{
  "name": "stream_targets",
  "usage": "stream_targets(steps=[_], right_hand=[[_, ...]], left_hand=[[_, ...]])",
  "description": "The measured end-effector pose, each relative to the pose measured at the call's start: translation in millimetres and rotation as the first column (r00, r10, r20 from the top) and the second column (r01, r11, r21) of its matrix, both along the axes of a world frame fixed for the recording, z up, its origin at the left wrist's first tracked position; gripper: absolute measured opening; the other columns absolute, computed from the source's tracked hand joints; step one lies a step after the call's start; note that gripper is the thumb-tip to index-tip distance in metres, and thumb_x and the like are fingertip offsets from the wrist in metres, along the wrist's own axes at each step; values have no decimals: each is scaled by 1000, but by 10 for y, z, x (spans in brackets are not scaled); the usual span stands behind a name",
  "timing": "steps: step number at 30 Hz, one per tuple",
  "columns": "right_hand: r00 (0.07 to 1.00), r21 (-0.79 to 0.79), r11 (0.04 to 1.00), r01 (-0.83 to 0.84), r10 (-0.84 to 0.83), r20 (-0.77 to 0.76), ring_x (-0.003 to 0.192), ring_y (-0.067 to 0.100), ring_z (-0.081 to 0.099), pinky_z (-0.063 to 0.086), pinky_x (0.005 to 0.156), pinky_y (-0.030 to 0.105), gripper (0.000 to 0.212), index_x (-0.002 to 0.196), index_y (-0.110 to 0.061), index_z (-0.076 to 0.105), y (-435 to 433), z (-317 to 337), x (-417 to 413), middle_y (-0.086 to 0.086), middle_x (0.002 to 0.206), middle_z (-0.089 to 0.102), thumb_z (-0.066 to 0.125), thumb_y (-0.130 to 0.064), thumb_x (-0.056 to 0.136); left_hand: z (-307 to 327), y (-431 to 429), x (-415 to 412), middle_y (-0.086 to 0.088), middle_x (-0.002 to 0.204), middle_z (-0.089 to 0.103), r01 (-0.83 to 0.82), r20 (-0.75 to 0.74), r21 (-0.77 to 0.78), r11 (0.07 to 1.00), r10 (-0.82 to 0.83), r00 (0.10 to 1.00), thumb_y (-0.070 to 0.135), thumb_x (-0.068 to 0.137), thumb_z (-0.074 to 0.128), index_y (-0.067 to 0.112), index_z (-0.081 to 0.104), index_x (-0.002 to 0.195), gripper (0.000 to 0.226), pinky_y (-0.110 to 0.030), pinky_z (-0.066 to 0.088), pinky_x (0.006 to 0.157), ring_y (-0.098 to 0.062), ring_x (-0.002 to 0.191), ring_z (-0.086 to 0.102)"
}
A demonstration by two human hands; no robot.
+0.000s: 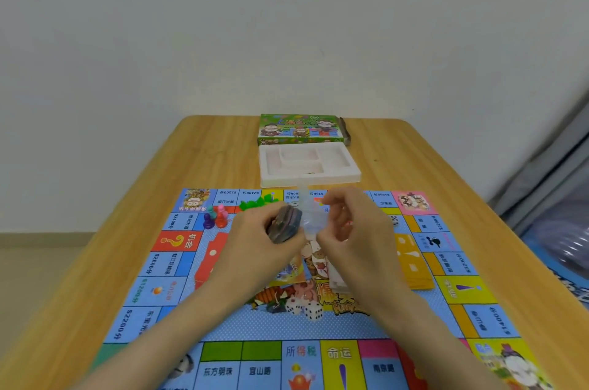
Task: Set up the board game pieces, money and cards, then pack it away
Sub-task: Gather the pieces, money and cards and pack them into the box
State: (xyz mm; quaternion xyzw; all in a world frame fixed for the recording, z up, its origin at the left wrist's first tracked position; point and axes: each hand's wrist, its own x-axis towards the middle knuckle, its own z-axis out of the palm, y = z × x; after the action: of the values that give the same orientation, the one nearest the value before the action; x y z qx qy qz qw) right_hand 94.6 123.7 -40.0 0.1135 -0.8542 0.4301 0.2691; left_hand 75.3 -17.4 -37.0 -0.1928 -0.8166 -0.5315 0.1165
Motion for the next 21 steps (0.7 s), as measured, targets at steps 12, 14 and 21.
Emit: stream_targets(steps=[12,14,21], right_hand=[[944,336,919,-206,277,-180,123,9,45,33,104,30,43,112,-16,62,170,28,-67,-8,114,61,63,-45,79],[935,328,911,-248,314,-165,119,5,45,31,103,26,56,113,-23,56,209,24,-74,-13,113,57,68,-55,69],[952,393,901,-184,263,-158,107,6,46,28,97,15,61,123,-26,45,209,-31,-60,-8,109,58,63,-52,71]], left_hand=[[200,-63,0,2,42,34,134,435,239,962,-230,871,-5,87,52,23,57,44,51,-18,29,39,-11,37,29],[216,-68,5,2,43,31,135,465,298,945,-268,844,-6,87,50,19,53,50,45,-17,26,38,-9,36,26],[215,-105,-28,0,47,34,62,487,354,933,-241,839,-5,86,49,7,48,67,22,-17,30,36,-8,37,30]])
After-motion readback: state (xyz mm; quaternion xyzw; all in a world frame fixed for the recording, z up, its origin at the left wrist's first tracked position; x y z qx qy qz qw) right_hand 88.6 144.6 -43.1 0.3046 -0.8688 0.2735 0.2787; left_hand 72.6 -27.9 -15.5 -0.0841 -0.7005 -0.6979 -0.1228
